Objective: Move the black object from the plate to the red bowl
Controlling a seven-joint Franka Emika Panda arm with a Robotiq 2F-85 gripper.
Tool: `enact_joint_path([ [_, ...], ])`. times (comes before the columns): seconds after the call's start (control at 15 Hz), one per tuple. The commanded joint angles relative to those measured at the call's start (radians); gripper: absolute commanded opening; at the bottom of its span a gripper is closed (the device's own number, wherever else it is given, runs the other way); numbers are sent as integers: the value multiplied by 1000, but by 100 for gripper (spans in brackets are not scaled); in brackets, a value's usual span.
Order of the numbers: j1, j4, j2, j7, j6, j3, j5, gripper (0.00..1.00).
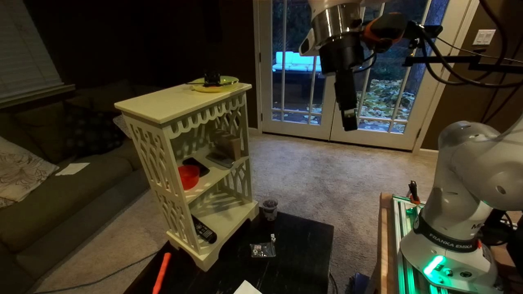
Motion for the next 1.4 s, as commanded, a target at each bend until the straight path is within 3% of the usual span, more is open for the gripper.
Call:
enact_joint_path([
  [0.0,-56,-13,-7,50,140,46,38,100],
  [0.53,-113,263,147,222,515,102,-37,100],
  [0.87,-180,471,274,390,679,141,-184,100],
  [1.0,-212,543,322,453,705,165,-301,100],
  [1.27,-251,678,402,615,638,215,-560,100],
  [1.33,-210,587,350,535,691,164,-476,100],
])
